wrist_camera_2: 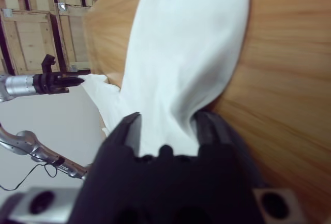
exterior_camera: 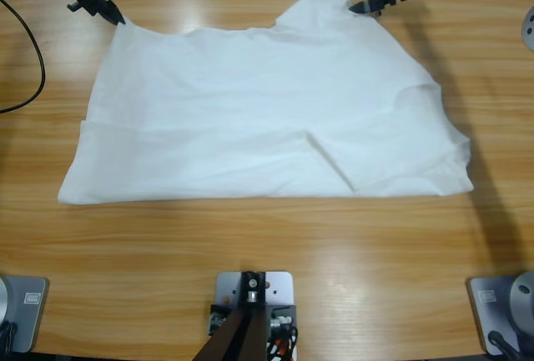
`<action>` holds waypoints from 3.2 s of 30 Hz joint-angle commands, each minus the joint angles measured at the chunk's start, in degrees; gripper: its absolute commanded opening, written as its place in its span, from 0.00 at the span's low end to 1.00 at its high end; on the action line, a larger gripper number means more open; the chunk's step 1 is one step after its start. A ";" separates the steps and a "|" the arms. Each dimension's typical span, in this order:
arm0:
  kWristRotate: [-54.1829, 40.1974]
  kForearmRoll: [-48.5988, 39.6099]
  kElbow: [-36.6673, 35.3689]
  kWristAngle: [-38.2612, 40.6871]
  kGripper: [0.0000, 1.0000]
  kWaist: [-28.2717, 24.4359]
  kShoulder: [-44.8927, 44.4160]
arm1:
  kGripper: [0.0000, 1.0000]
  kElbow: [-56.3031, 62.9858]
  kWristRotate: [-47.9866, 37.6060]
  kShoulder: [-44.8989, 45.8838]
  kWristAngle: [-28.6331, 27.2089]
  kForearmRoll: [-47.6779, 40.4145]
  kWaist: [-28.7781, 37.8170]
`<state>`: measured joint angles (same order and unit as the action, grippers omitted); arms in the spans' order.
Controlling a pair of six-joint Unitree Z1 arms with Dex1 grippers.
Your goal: Fold clothes
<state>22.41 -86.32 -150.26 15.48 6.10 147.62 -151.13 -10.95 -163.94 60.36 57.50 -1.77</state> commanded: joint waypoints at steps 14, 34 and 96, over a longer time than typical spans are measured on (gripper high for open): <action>-0.88 -8.60 -7.77 -0.63 0.00 0.84 4.25 | 0.00 -34.41 -0.25 -3.05 -2.80 4.46 -0.92; -0.70 -8.78 -8.65 -0.36 0.00 1.11 -3.70 | 0.00 -33.99 3.09 7.14 -3.06 13.87 -1.13; -1.16 -8.59 20.11 -1.45 0.00 -1.16 -16.84 | 0.00 13.95 21.36 30.50 -3.87 34.43 1.15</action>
<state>22.41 -86.35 -134.53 11.76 4.95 133.38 -143.50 8.62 -133.53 56.80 86.51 -1.21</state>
